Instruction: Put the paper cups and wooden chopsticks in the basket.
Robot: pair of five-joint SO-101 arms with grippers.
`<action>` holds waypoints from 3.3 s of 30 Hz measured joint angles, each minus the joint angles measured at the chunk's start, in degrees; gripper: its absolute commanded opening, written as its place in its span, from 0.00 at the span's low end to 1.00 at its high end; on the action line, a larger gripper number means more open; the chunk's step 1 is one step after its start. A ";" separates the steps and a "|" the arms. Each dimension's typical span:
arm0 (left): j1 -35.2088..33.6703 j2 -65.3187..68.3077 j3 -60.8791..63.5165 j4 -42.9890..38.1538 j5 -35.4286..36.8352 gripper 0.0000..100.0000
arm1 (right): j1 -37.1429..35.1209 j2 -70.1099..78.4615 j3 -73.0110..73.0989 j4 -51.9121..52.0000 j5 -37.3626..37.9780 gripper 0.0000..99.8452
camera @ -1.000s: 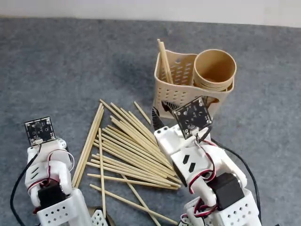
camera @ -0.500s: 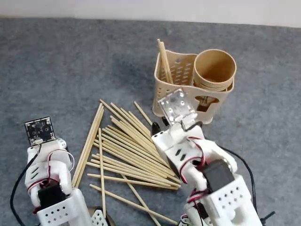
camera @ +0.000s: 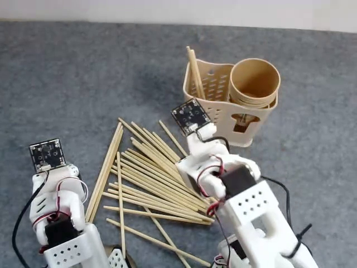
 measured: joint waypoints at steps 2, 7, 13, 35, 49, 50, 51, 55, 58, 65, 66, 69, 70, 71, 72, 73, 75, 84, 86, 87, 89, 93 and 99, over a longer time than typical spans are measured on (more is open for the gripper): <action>0.00 0.00 0.00 0.00 0.00 0.00 | 0.00 1.14 0.00 0.00 0.00 0.10; 0.00 0.00 0.00 0.00 0.00 0.00 | -0.53 2.81 0.00 0.00 0.00 0.10; 0.00 0.00 0.00 0.00 0.00 0.00 | -1.23 8.79 2.20 -4.40 0.00 0.10; 0.00 0.00 0.00 0.00 0.00 0.00 | 0.44 28.84 1.85 -15.82 7.30 0.10; 0.00 0.00 0.00 0.00 0.00 0.00 | 3.69 33.67 0.18 -18.46 8.09 0.10; 0.00 0.00 0.00 0.00 0.00 0.00 | 3.87 35.08 0.18 -18.90 8.88 0.10; 0.00 0.00 0.00 0.00 0.00 0.00 | 4.22 36.48 0.09 -19.25 9.49 0.10; 0.00 0.00 0.00 0.00 0.00 0.00 | 5.71 40.18 -2.29 -19.69 10.46 0.07; 0.00 0.00 0.00 0.00 0.00 0.00 | 6.24 41.32 -3.78 -19.69 10.55 0.04; 0.00 0.00 0.00 0.00 0.00 0.00 | 6.24 41.76 -4.04 -19.69 10.73 0.01; 0.00 0.00 0.00 0.00 0.00 0.00 | 5.98 41.76 -4.22 -19.69 10.73 0.01; 0.00 0.00 0.00 0.00 0.00 0.00 | 4.31 41.76 -4.75 -18.37 10.73 0.01; 0.00 0.00 0.00 0.00 0.00 0.00 | 4.04 41.76 -4.92 -16.97 10.64 0.01; 0.00 0.00 0.00 0.00 0.00 0.00 | 3.78 41.76 -5.36 -15.38 10.64 0.01; 0.00 0.00 0.00 0.00 0.00 0.00 | 3.52 41.76 -5.80 -13.89 10.64 0.01; 0.00 0.00 0.00 0.00 0.00 0.00 | 3.16 41.67 -6.24 -12.84 10.73 0.01; 0.00 0.00 0.00 0.00 0.00 0.00 | 2.81 40.62 -7.03 -11.16 10.73 0.01; 0.00 0.00 0.00 0.00 0.00 0.00 | 1.05 24.79 -3.78 -10.90 10.73 0.01; 0.00 0.00 0.00 0.00 0.00 0.00 | -0.09 21.45 -2.46 -10.81 10.73 0.01; 0.00 0.00 0.00 0.00 0.00 0.00 | -0.62 19.78 -2.11 -10.81 10.73 0.01; 0.00 0.00 0.00 0.00 0.00 0.00 | -1.32 16.44 -1.85 -10.64 10.73 0.01; 0.00 0.00 0.00 0.00 0.00 0.00 | -1.41 9.41 -1.85 -10.64 9.05 0.01; 0.00 0.00 0.00 0.00 0.00 0.00 | -1.58 -0.18 -1.85 -10.99 6.77 0.01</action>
